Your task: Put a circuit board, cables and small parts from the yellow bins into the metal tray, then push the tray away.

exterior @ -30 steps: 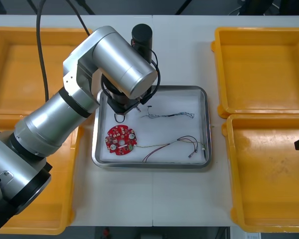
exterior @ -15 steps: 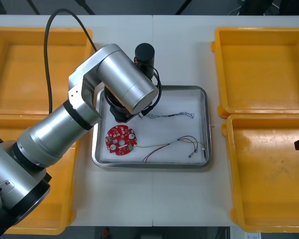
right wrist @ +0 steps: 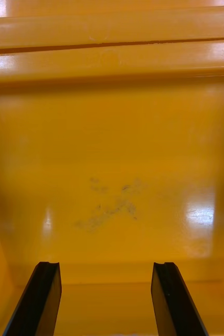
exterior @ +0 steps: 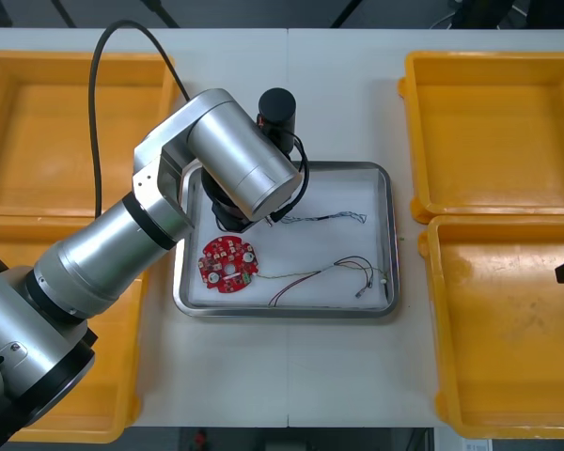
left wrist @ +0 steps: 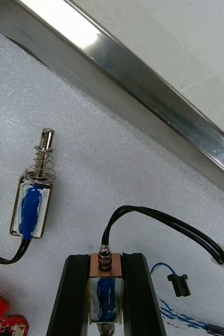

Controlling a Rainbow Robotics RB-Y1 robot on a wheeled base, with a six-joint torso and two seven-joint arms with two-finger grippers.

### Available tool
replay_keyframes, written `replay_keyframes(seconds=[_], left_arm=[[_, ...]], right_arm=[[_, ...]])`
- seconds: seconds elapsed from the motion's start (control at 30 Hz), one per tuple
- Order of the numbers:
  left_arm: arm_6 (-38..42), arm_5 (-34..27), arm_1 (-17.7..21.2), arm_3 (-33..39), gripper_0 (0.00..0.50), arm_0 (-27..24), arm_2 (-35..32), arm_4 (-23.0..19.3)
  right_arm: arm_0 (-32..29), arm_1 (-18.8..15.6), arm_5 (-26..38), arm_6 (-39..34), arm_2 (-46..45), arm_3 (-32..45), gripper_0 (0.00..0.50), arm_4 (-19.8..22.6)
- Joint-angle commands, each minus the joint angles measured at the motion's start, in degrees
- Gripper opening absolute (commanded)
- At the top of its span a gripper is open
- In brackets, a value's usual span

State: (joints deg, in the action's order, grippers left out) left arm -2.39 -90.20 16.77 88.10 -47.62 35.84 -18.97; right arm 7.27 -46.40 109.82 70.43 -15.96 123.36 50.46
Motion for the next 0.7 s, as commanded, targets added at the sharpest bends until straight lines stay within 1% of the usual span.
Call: replay_keyframes(seconds=[0.03, 0.33, 0.37, 0.4, 0.43, 0.47, 0.53, 0.57, 0.63, 0.7], left_arm=[[1.69, 0.91, -0.95, 1.9, 0.0, 0.77, 1.61, 0.43], [2.3, 1.7, 0.28, 1.9, 0.006, 1.04, 3.19, 0.34], [2.3, 1.7, 0.37, 1.9, 0.027, 1.04, 3.1, 0.34], [2.3, 1.7, 0.45, 1.99, 0.069, 1.04, 3.19, 0.34], [2.21, 1.78, 0.54, 1.9, 0.093, 1.04, 3.19, 0.34], [2.21, 1.78, 0.63, 1.99, 0.142, 1.04, 3.19, 0.34], [2.3, 1.78, 0.81, 1.9, 0.212, 1.04, 3.19, 0.34], [2.3, 1.78, 0.81, 1.99, 0.223, 1.04, 3.19, 0.43], [2.21, 1.78, 0.98, 1.9, 0.263, 1.04, 3.19, 0.51], [2.21, 1.7, 1.07, 1.9, 0.282, 1.04, 3.1, 0.6]], right_arm=[[-0.68, -1.76, 0.18, -1.7, -1.35, 1.62, 0.5, -0.37], [-0.68, -1.76, 0.18, -1.7, -1.35, 1.62, 0.5, -0.37], [-0.68, -1.76, 0.18, -1.7, -1.35, 1.62, 0.5, -0.37], [-0.68, -1.76, 0.18, -1.7, -1.35, 1.62, 0.5, -0.37], [-0.68, -1.76, 0.18, -1.7, -1.35, 1.62, 0.5, -0.37], [-0.68, -1.76, 0.18, -1.7, -1.35, 1.62, 0.5, -0.37], [-0.68, -1.76, 0.18, -1.7, -1.35, 1.62, 0.5, -0.37], [-0.68, -1.76, 0.18, -1.7, -1.35, 1.62, 0.5, -0.37], [-0.68, -1.76, 0.18, -1.7, -1.35, 1.62, 0.5, -0.37], [-0.68, -1.76, 0.18, -1.7, -1.35, 1.62, 0.5, -0.37]])
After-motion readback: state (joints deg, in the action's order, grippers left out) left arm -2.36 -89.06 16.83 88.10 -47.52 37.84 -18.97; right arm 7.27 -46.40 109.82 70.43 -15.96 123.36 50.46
